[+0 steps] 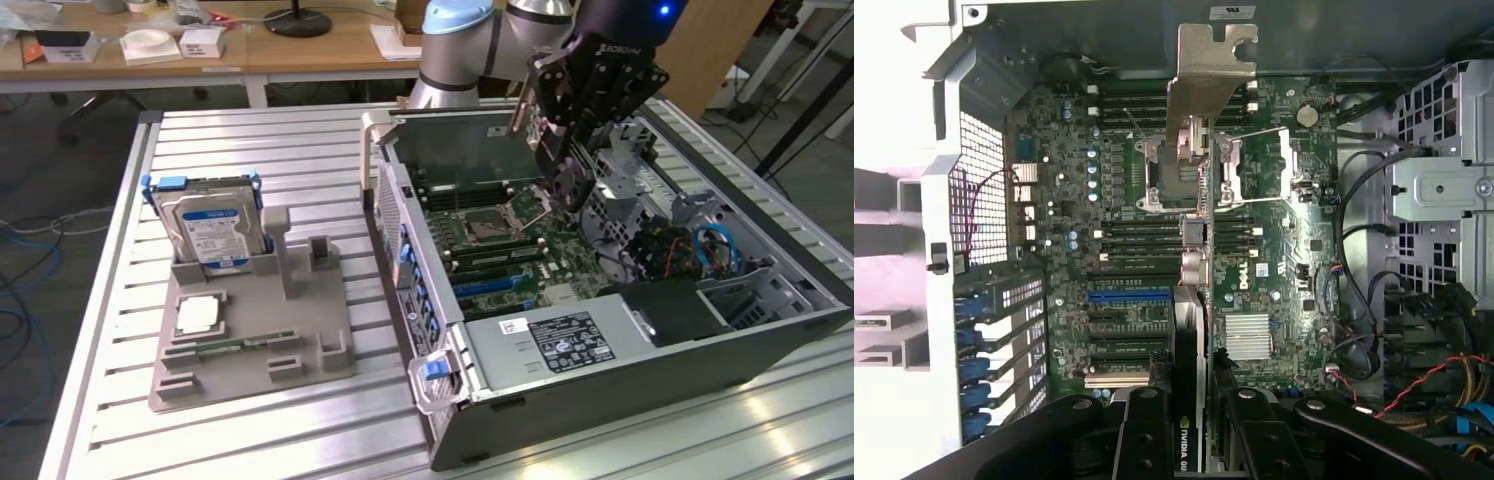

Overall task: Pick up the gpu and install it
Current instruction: 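Insert the gpu into the slot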

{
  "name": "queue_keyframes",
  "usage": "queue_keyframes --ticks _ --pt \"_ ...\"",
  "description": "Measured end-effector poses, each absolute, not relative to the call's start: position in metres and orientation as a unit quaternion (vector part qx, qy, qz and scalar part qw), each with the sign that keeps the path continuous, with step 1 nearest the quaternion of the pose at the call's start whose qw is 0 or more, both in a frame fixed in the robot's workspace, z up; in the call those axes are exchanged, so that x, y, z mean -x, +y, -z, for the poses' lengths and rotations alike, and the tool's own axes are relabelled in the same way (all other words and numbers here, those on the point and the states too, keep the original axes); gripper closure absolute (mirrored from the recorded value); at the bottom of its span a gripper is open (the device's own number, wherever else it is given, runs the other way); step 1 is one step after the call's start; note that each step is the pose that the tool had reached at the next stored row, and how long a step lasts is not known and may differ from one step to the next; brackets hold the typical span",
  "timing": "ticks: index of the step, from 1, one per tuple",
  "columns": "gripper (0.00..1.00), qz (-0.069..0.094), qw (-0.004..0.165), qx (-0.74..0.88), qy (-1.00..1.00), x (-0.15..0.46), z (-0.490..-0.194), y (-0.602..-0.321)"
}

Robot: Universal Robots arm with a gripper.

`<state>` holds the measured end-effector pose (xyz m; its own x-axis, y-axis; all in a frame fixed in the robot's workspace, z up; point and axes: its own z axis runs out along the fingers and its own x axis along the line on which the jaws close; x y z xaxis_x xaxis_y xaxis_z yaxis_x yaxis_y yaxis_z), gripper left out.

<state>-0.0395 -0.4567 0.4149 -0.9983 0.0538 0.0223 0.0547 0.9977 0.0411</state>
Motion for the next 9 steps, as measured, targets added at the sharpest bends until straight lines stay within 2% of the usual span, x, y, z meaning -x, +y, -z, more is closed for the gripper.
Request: queue_keyframes --ticks 9 --pt "0.74 0.021 0.011 0.027 -0.999 0.0395 -0.4149 -0.4567"
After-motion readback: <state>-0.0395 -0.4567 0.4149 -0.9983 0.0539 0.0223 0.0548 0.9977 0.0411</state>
